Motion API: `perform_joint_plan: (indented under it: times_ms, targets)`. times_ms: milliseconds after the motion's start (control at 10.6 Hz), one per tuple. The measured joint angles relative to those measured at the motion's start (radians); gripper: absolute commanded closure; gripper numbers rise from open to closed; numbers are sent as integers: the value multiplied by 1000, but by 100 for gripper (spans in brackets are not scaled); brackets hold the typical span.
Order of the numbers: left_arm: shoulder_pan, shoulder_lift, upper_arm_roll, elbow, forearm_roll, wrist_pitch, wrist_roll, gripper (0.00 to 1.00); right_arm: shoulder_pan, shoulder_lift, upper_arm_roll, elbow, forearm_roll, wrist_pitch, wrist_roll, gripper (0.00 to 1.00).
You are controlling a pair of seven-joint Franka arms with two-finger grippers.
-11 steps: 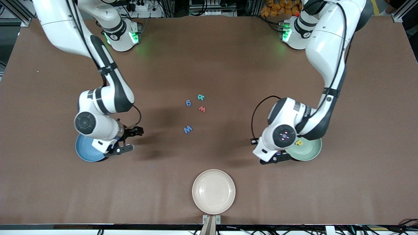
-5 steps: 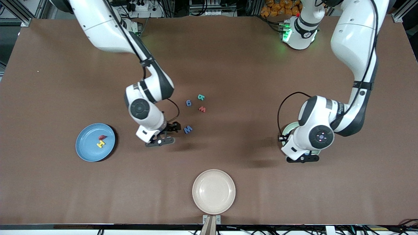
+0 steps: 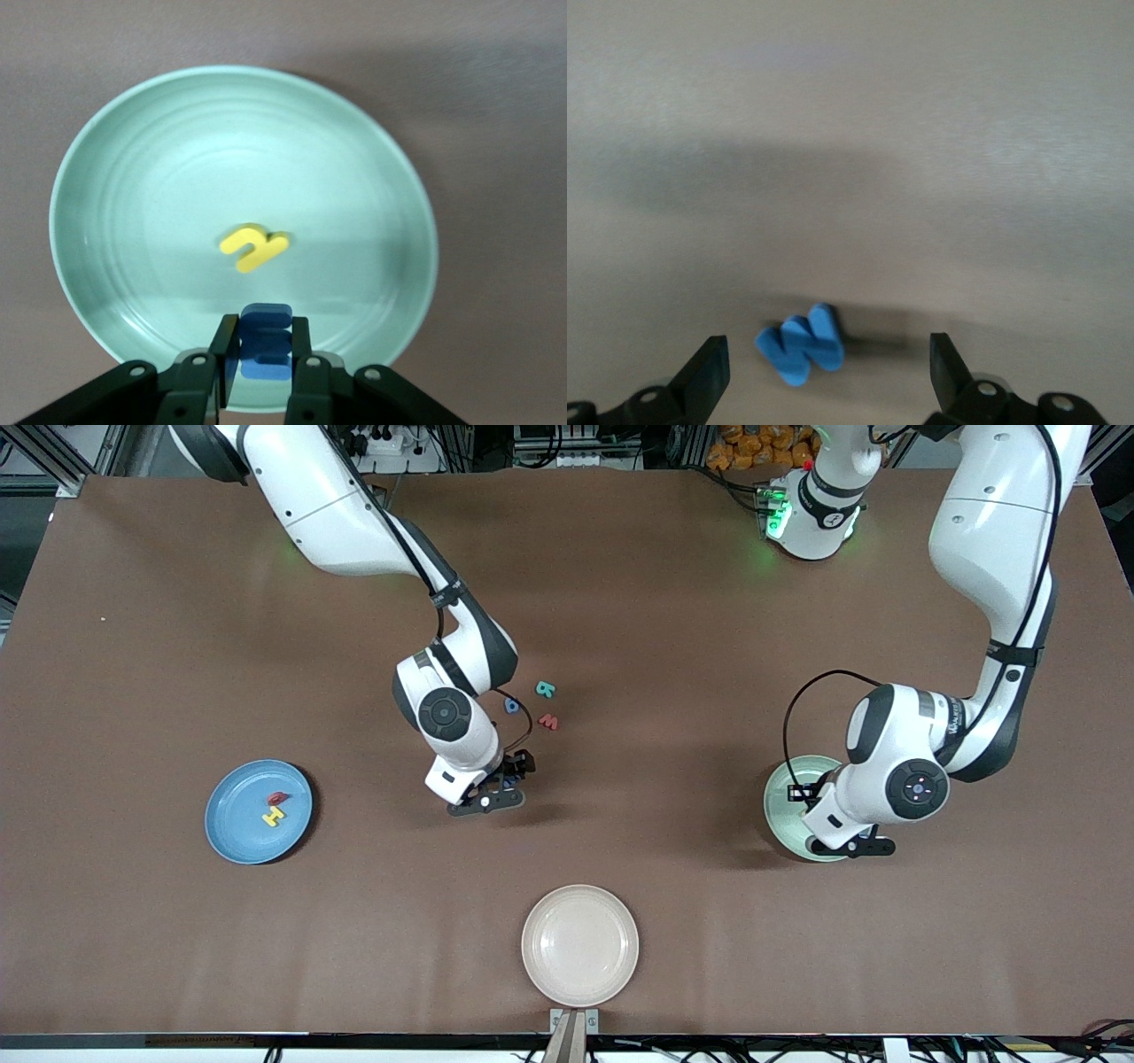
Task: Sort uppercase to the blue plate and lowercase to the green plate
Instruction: 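Open the left gripper over the green plate while the right gripper grasps the W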
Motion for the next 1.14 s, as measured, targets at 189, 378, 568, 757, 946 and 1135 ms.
perform_joint_plan:
  times_ms: [189,378,568,757,946,1135]
  targets:
    - [13,0,0,-42,0,38,2,90,7,3,0,0,0,27,-50,0]
    - [13,1,-1,-56,0,46,2,0,18,8,0,-2,0,28,-71,0]
    - [12,0,-5,-54,0,51,2,0,27,26,0,-3,0,30,-75,0]
    - [8,-11,-11,-35,0,50,2,0,29,39,-2,-4,-3,37,-78,0]
    - [4,-42,-27,-9,0,16,2,0,29,39,-2,-4,-3,37,-79,38]
    - [-15,-76,-45,40,0,-82,2,0,30,37,-1,-4,-2,39,-79,100]
